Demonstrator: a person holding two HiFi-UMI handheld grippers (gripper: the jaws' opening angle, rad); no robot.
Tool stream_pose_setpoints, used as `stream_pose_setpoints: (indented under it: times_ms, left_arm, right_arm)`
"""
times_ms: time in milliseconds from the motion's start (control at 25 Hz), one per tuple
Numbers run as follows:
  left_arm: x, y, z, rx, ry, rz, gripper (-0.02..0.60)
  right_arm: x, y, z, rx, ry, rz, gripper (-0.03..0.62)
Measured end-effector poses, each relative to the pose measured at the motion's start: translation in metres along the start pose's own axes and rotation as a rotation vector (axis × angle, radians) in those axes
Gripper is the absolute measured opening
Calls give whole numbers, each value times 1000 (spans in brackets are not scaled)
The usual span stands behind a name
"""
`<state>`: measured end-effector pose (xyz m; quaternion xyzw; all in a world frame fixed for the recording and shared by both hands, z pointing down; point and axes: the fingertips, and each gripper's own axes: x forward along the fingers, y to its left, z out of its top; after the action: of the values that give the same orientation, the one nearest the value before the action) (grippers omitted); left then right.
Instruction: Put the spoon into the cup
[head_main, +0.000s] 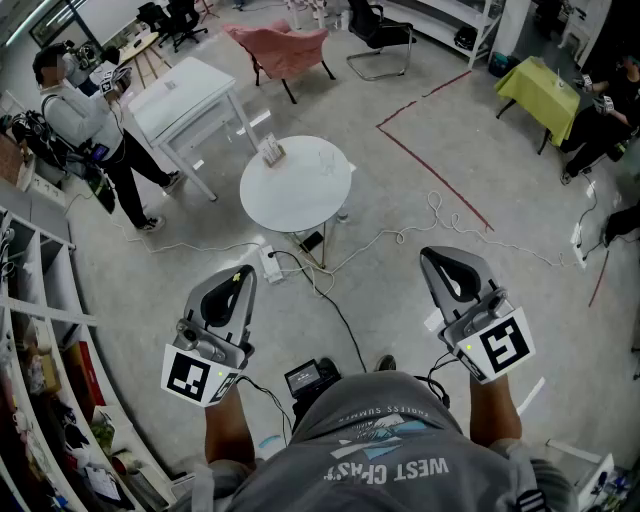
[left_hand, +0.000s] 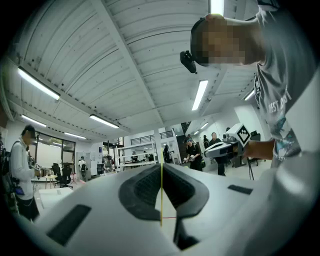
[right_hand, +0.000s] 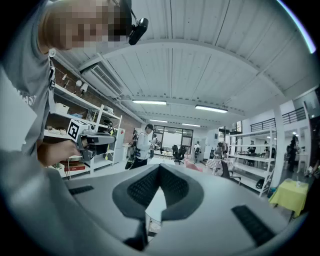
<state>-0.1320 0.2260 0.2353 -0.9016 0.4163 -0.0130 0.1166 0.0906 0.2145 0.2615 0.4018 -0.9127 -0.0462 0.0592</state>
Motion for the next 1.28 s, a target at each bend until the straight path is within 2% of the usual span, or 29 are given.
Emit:
stream_pose_setpoints:
  times_ms: [680, 1000, 1280]
  left_arm:
    - [-18, 16, -8, -16, -8, -44, 0]
    - [-28, 29, -18, -27, -34, -86, 0]
    - [-26, 25, -22, -55, -59, -113, 2]
  right_arm:
    - [13, 25, 1, 6, 11, -39, 2]
    - [29, 40, -1, 53, -11, -73, 2]
    - [27, 42, 4, 37, -1, -89, 2]
